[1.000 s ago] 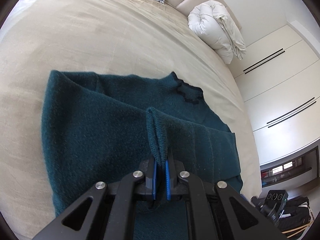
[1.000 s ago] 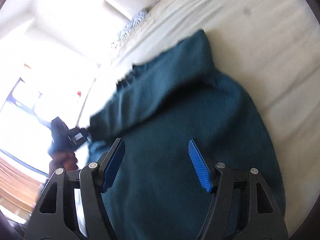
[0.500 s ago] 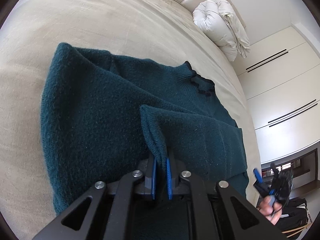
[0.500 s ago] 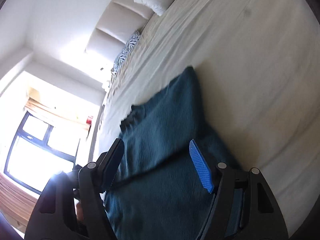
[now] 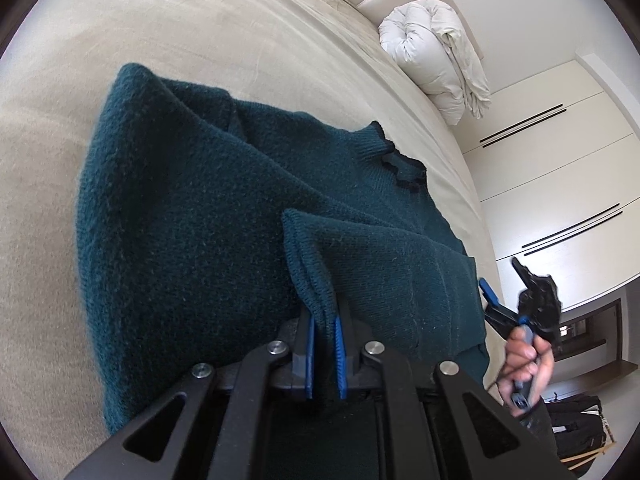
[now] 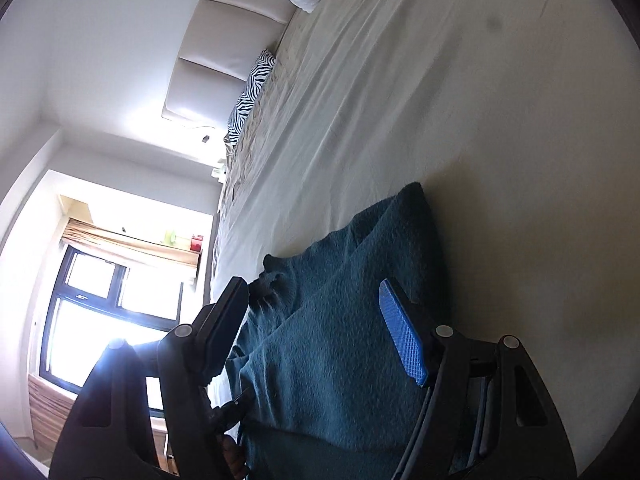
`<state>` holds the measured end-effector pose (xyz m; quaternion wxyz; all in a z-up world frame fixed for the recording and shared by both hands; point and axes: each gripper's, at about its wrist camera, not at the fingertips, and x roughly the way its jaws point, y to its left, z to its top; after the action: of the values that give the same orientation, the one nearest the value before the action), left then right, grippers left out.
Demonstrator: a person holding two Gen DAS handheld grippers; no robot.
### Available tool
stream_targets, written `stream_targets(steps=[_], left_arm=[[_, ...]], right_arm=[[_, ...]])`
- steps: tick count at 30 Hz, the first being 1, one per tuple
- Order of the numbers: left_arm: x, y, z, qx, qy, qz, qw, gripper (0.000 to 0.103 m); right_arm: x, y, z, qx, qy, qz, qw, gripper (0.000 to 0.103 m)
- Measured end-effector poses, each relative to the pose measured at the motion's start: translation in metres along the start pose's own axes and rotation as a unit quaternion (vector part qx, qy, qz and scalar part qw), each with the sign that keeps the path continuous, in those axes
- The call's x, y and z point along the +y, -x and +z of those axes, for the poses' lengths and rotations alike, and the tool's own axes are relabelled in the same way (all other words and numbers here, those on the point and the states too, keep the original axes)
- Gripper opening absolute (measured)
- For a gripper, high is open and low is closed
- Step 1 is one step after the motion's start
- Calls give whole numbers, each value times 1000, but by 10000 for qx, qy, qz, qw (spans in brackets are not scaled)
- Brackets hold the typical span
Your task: Fold small clothes
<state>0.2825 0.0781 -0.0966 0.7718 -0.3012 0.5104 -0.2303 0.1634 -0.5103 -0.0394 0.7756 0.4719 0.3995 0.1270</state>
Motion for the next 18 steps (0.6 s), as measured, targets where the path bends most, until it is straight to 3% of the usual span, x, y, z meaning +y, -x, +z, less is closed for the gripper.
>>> stream_targets(steps=[5, 18], left_arm=[[4, 0, 2, 33, 55, -75, 10000, 12], [5, 5, 5, 86, 221, -151, 9996, 12]], right_arm=[[-18, -16, 3, 355, -158, 7, 9992, 67], [-20, 27, -71, 702, 380, 80, 9968, 67]])
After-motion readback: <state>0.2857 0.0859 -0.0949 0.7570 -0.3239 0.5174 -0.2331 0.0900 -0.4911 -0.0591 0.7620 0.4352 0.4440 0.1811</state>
